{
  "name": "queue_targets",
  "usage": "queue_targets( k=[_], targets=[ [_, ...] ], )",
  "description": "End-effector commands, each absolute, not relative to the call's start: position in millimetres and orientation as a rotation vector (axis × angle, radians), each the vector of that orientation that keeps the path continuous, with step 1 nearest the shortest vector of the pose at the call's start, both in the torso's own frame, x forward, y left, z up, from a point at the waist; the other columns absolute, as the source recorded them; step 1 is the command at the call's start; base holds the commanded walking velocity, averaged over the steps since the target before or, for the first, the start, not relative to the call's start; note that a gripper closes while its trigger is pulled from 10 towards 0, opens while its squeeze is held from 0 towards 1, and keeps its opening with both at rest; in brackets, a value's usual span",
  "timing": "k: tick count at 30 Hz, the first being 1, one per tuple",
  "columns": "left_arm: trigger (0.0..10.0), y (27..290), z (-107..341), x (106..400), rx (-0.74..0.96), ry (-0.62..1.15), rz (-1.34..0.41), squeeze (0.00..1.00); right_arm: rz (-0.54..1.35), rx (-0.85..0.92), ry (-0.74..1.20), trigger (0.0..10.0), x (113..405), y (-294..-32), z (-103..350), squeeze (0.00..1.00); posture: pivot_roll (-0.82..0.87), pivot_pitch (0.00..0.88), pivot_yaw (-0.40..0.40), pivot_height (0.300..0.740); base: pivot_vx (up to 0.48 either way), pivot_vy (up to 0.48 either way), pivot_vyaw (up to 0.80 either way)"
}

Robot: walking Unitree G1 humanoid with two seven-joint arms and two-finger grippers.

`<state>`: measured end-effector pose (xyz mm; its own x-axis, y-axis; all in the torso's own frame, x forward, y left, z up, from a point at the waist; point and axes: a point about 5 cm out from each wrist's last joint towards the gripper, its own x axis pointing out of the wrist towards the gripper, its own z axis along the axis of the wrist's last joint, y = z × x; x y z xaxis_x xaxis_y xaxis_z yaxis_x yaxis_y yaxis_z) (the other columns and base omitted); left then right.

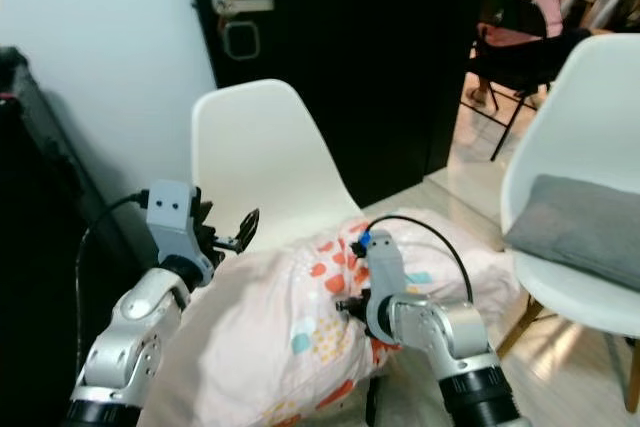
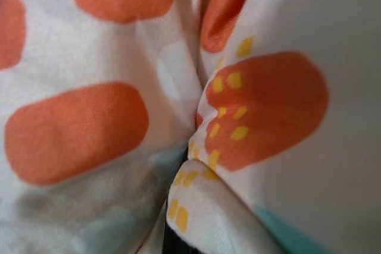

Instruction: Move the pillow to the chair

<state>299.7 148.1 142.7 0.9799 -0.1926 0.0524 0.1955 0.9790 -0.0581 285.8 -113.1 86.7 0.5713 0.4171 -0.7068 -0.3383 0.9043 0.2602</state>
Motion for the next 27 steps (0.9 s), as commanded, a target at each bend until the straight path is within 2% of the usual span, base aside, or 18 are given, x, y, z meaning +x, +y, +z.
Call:
queue_targets(
  k=[1, 5, 10, 15, 22, 26, 27],
  targets=[
    [10.0, 149.8, 145.8, 300.6, -0.068, -0.051, -0.189, 0.00, 0.477, 0.090, 0.848, 10.0, 288.3, -102.1, 86.1, 0.00, -0.04, 0.000, 0.019, 0.532, 0.000, 0.000, 0.00],
    [10.0, 149.9, 145.8, 300.7, -0.069, -0.050, -0.189, 0.00, 0.501, 0.146, 0.797, 10.0, 294.0, -87.8, 91.4, 0.00, -0.05, 0.000, 0.020, 0.517, 0.000, 0.000, 0.00],
    [10.0, 149.3, 147.5, 300.9, -0.071, -0.053, -0.191, 0.00, 0.572, 0.173, 0.735, 10.0, 300.5, -61.7, 94.7, 0.00, -0.04, 0.006, 0.021, 0.517, 0.000, 0.000, 0.00],
    [10.0, 148.9, 150.0, 301.5, -0.073, -0.059, -0.189, 0.00, 0.569, 0.202, 0.661, 10.0, 309.4, -49.0, 101.3, 0.00, -0.04, 0.007, 0.019, 0.517, 0.000, 0.000, 0.00],
    [10.0, 148.7, 152.7, 302.3, -0.081, -0.069, -0.186, 0.00, 0.572, 0.216, 0.588, 10.0, 318.7, -40.7, 106.7, 0.00, -0.03, 0.007, 0.018, 0.517, 0.000, 0.000, 0.00],
    [10.0, 148.6, 154.0, 302.2, -0.085, -0.074, -0.185, 0.00, 0.593, 0.271, 0.519, 10.0, 321.6, -46.6, 113.0, 0.00, -0.04, 0.011, 0.019, 0.517, 0.000, 0.000, 0.00],
    [10.0, 148.7, 154.3, 302.1, -0.085, -0.074, -0.184, 0.00, 0.606, 0.255, 0.528, 10.0, 320.3, -50.4, 112.0, 0.38, -0.04, 0.010, 0.019, 0.517, 0.000, 0.000, 0.00]
  ],
)
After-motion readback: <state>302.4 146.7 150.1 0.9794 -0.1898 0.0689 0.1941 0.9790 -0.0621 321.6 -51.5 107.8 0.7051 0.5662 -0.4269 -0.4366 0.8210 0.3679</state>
